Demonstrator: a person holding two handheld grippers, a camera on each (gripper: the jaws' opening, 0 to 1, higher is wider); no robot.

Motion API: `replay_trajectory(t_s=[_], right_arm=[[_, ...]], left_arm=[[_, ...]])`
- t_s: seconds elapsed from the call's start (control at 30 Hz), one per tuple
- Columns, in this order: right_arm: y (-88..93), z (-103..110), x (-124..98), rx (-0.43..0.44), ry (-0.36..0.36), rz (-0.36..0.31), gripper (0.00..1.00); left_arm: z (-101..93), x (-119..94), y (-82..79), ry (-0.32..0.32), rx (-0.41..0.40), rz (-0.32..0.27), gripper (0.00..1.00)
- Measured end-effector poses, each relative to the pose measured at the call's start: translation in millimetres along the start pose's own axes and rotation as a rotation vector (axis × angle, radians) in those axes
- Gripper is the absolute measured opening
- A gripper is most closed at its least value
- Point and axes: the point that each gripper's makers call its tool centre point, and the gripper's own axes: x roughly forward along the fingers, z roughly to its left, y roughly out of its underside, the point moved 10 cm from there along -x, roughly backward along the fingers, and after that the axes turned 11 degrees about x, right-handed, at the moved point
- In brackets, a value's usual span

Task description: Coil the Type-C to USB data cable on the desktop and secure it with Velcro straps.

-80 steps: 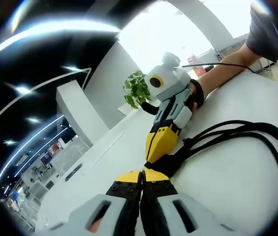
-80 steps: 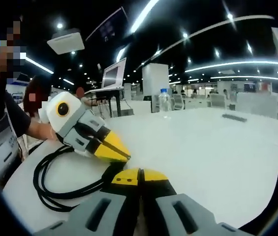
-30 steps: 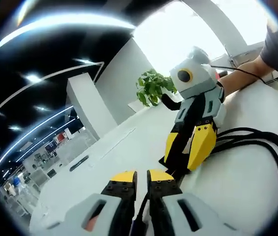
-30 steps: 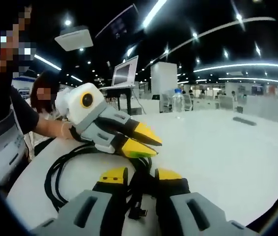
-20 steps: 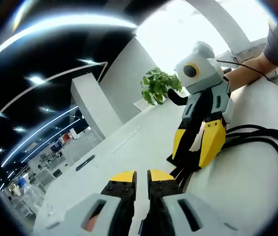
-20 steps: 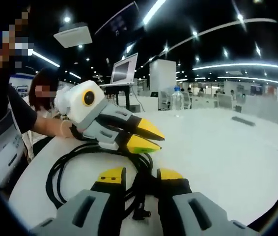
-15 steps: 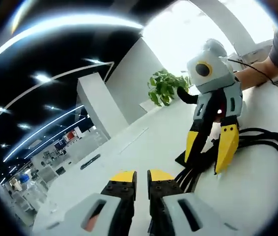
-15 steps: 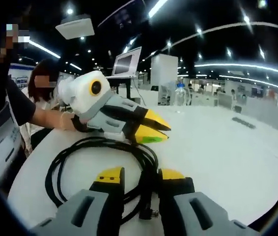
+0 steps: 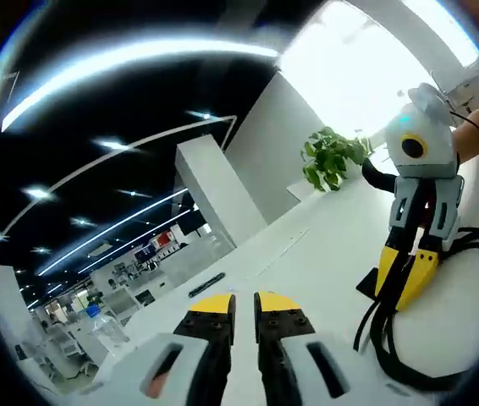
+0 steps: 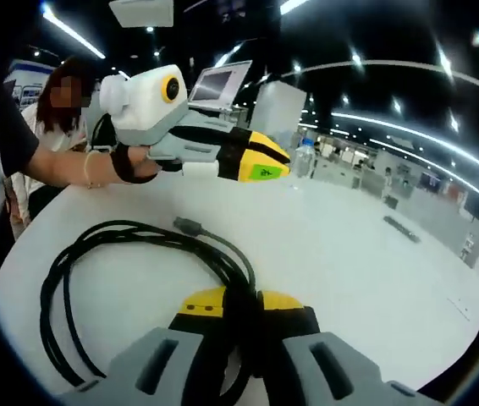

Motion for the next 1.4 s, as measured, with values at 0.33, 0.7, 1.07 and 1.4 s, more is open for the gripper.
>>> replay_trajectory(t_s=[0.33, 0.7, 1.07, 1.4], right_arm=[[-11.7, -5.0, 12.4, -0.081, 0.059, 0.019, 0.09], [-40.6, -15.5, 65.9, -0.024, 0.056, -0.088, 0.09], [-63.0, 4.0, 136.8, -0.021, 0.014, -0.177, 0.10], [-62.2, 15.3, 161.1, -0.061, -0.002, -0.173, 0.13]], left_arm=[[21.1, -7.6, -3.1, -0.071, -0.038, -0.020, 0.10], [40.0, -16.9, -4.2, -0.176, -0.091, -0.032, 0.10], [43.0, -17.9, 3.2, -0.223, -0.119, 0.013, 0.11], [43.1, -21.2, 7.9, -0.245, -0.139, 0.029, 0.13]])
